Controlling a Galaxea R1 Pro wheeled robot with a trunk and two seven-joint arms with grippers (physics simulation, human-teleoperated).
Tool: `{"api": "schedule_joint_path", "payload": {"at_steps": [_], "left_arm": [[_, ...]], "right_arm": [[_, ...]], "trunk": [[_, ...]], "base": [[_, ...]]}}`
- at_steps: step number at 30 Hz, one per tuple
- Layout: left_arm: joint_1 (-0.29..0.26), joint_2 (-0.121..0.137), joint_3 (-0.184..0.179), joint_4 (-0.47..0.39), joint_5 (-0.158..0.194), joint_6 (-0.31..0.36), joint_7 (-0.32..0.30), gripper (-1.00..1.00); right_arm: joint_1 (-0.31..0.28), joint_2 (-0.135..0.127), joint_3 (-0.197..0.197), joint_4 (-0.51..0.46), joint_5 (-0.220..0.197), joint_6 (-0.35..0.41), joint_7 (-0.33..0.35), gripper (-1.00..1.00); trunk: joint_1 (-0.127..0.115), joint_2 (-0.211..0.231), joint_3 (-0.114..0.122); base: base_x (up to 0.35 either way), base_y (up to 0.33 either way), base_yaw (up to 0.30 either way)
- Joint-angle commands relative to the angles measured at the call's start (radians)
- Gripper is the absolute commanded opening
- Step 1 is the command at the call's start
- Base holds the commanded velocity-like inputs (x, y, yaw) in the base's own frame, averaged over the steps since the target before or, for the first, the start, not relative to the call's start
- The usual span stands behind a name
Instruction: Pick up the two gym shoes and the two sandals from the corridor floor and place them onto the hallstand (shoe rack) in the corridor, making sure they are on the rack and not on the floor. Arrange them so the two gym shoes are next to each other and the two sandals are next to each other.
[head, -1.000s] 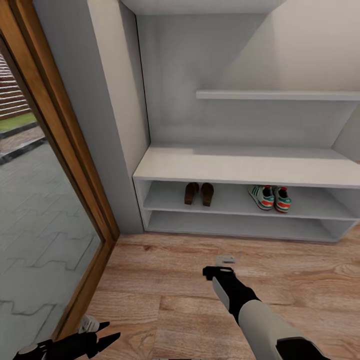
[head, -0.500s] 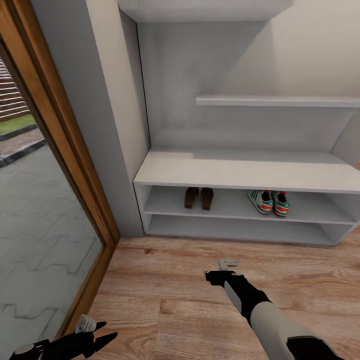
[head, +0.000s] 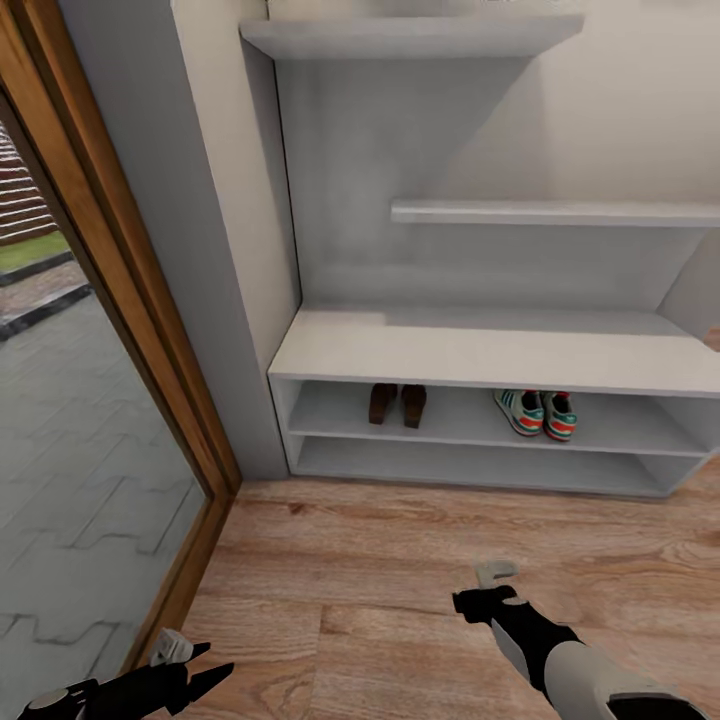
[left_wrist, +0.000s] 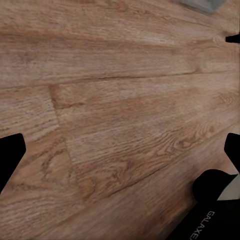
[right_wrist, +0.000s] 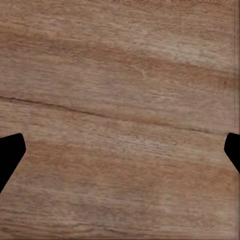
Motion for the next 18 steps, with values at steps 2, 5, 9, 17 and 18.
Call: {"api": "schedule_joint_path", "payload": {"at_steps": [2, 5, 9, 17, 18], "left_arm": [[-0.001, -0.002, 0.008, -0.001, -0.01, -0.002, -0.003, 1.0], [-0.001, -0.003, 0.008, -0.001, -0.01, -0.002, -0.001, 1.0], [0.0, -0.003, 0.009, -0.001, -0.01, -0.002, 0.002, 1.0], [0.005, -0.003, 0.006, 0.002, -0.011, -0.005, 0.022, 1.0], [0.007, -0.003, 0.006, 0.002, -0.011, -0.006, 0.029, 1.0]], "right_arm": [[0.017, -0.014, 0.002, 0.031, 0.013, -0.07, -0.001, 1.0], [0.04, -0.021, 0.003, 0.062, 0.016, -0.131, -0.001, 1.0], [0.082, -0.025, 0.003, 0.089, 0.017, -0.202, -0.001, 1.0], [0.152, -0.029, 0.004, 0.101, 0.018, -0.298, -0.001, 1.0], [0.159, -0.029, 0.004, 0.101, 0.018, -0.312, -0.001, 1.0]], "trunk": [[-0.008, 0.014, 0.006], [-0.019, 0.035, 0.015], [-0.035, 0.063, 0.028], [-0.065, 0.119, 0.053], [-0.069, 0.126, 0.056]], "base": [[0.0, 0.0, 0.0], [0.0, 0.0, 0.0], [0.0, 0.0, 0.0], [0.0, 0.0, 0.0], [0.0, 0.0, 0.0]]}}
